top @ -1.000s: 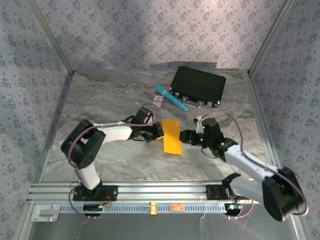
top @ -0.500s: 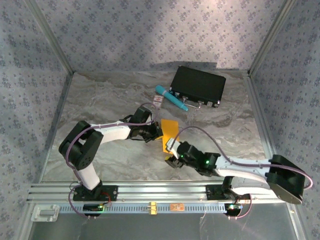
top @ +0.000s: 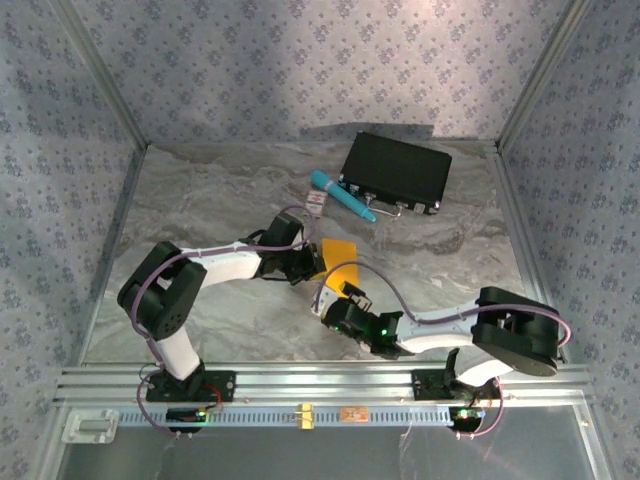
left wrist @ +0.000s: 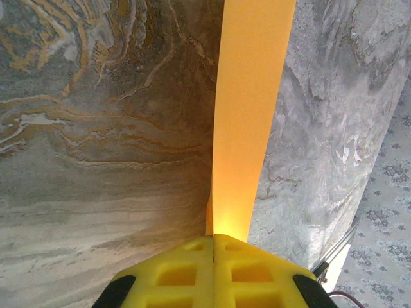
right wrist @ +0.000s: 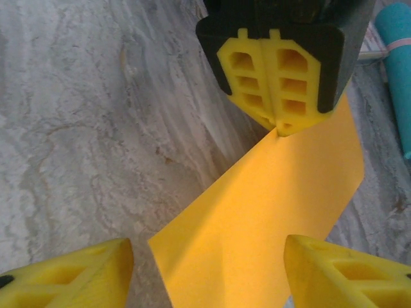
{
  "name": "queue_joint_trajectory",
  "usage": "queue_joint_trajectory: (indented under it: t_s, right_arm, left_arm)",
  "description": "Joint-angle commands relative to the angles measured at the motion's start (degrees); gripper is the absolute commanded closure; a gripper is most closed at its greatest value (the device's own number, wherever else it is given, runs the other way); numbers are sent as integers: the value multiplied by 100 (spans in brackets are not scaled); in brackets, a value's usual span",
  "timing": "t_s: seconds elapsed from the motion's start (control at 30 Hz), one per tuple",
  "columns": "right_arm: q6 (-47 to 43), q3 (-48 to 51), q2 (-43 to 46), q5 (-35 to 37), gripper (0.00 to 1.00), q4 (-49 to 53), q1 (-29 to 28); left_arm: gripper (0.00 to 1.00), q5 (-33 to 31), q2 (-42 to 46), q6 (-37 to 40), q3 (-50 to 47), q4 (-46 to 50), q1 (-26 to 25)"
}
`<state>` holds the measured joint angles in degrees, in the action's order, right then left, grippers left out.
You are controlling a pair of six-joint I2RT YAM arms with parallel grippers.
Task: Fold a paper plane with a square sheet of paper (pick it up from the middle)
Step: Third fold the triangle at the center of the table.
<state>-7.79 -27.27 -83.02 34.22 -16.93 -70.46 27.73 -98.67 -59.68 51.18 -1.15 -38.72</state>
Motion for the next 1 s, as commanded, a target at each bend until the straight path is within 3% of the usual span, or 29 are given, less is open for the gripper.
queue_joint_trajectory:
  t_s: [0.0,0.33,0.87,0.97]
  right_arm:
    - [18,-114,-66,409,40,-198,-47]
    - [257,56,111,343,63,-92,-43]
    - [571,303,506,227,65,-191,-12]
    - [604,318,526,154,70,-206,22]
  left_arm:
    - [97,101,173,-52,-54,-9,27]
    - [97,77,127,-13,-22,43,31]
    - [97,40,102,3,-3,110,41]
    - [97,37,104,1,-6,115,42]
